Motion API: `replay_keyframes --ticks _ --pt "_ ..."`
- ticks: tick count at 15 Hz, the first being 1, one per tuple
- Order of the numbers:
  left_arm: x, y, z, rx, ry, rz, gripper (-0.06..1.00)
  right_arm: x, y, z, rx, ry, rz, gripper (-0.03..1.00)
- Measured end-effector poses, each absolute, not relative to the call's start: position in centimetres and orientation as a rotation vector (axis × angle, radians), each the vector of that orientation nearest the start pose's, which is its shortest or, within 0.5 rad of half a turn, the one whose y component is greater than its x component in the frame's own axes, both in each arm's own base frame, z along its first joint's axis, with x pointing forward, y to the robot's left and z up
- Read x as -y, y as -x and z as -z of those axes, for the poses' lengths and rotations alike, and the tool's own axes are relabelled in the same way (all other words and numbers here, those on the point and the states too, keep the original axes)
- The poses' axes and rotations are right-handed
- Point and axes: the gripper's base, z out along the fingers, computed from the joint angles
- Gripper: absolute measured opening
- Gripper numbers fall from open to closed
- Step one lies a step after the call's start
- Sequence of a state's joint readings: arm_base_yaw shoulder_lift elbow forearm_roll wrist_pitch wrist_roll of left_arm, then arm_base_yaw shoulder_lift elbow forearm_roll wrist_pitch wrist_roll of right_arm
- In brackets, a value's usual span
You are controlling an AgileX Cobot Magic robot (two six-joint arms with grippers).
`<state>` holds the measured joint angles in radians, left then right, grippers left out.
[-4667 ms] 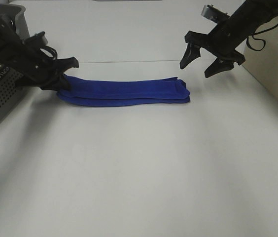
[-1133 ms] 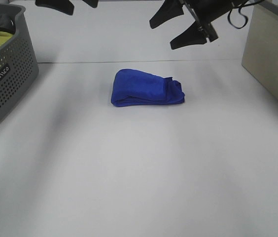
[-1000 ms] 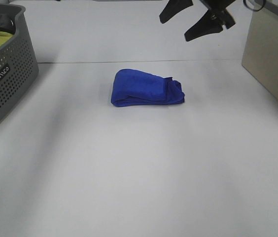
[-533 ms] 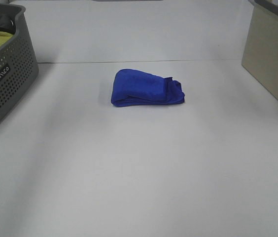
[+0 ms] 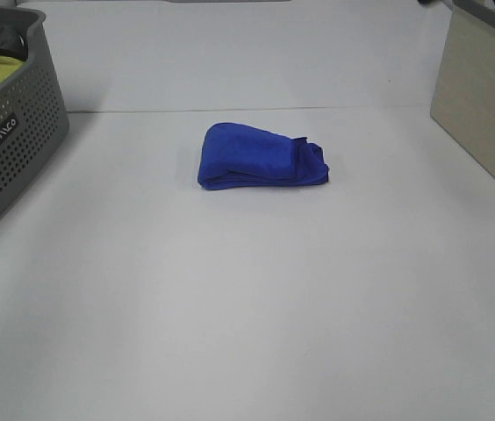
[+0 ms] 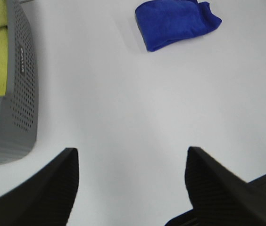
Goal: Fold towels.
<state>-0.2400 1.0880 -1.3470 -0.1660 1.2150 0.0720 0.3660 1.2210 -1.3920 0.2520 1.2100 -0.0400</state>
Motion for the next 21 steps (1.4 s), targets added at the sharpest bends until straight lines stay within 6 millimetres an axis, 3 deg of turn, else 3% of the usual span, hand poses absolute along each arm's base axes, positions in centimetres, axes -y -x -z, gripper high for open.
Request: replay_keyframes --ticks 1,3,4,9,11,14,21 --pt "5.5 -16.6 -42.5 -2.403 -0.377 0.291 0.62 -9.3 -18.4 -40.1 -2.507 0.484 -0.456 0.75" --pt "4.2 -11.3 -40.9 -2.359 -0.373 0.293 0.62 -8.0 -15.6 -38.5 -2.478 0.469 -0.443 0.75" --pt "3.1 -6.6 -38.5 -2.303 -0.370 0.294 0.62 -6.5 -12.4 -35.6 -2.440 0.468 -0.407 0.75" --pt "1.5 -0.3 -32.7 -2.179 -0.439 0.258 0.62 -3.9 -6.7 -31.0 -2.344 0.536 -0.318 0.75" --pt "1.2 0.9 -30.6 -2.141 -0.488 0.231 0.62 -3.0 -4.8 -29.3 -2.288 0.560 -0.296 0.75" --pt "1.2 0.9 -28.1 -2.170 -0.535 0.213 0.62 -2.2 -2.6 -27.8 -2.198 0.625 -0.263 0.75" --pt "1.7 -0.2 -27.9 -2.057 -0.560 0.217 0.62 -1.8 -1.5 -27.9 -2.130 0.622 -0.262 0.75"
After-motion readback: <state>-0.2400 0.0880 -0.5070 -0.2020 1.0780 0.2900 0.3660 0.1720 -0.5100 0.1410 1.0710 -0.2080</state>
